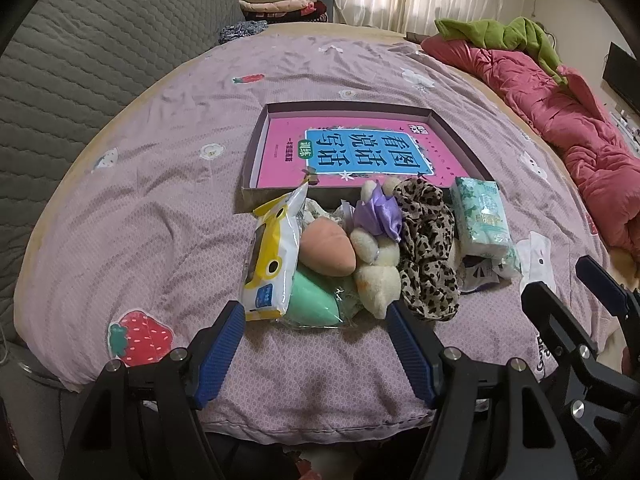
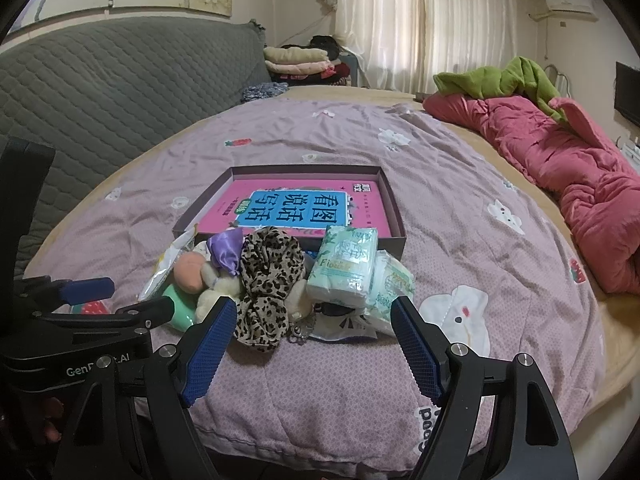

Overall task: Organize soft objects
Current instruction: 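Grasp the yellow cartoon wipes pack with left gripper while right grasps green-white tissue pack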

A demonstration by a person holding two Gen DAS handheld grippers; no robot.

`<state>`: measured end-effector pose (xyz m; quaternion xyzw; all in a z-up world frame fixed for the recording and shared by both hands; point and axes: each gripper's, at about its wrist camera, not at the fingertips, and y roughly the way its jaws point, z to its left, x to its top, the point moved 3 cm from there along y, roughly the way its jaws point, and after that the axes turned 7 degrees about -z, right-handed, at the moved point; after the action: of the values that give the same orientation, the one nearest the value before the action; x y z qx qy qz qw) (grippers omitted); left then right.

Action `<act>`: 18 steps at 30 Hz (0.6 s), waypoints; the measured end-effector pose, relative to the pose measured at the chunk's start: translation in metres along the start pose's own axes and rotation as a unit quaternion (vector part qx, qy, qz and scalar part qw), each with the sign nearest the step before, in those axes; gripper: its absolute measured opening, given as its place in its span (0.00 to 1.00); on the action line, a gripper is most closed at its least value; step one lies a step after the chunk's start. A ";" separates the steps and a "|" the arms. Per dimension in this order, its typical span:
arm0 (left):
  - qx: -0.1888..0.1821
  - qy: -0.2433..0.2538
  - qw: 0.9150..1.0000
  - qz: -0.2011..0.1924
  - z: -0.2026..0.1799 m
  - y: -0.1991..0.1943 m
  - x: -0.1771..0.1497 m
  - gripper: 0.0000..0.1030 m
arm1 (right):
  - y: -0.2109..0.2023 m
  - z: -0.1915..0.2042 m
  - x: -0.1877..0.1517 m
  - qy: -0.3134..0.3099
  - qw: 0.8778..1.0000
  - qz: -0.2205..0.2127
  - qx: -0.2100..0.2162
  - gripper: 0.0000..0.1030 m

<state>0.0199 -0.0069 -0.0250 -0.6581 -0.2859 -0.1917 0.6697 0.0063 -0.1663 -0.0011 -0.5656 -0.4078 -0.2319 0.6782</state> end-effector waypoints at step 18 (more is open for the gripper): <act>0.014 -0.044 0.998 0.032 0.043 0.029 -0.004 0.70 | 0.015 -0.010 -0.004 0.022 1.000 0.016 -0.002 0.78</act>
<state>0.0298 0.0369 -0.0510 -0.6654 -0.2966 -0.1366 0.6712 0.0188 -0.1727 -0.0139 -0.5678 -0.3829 -0.2341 0.6900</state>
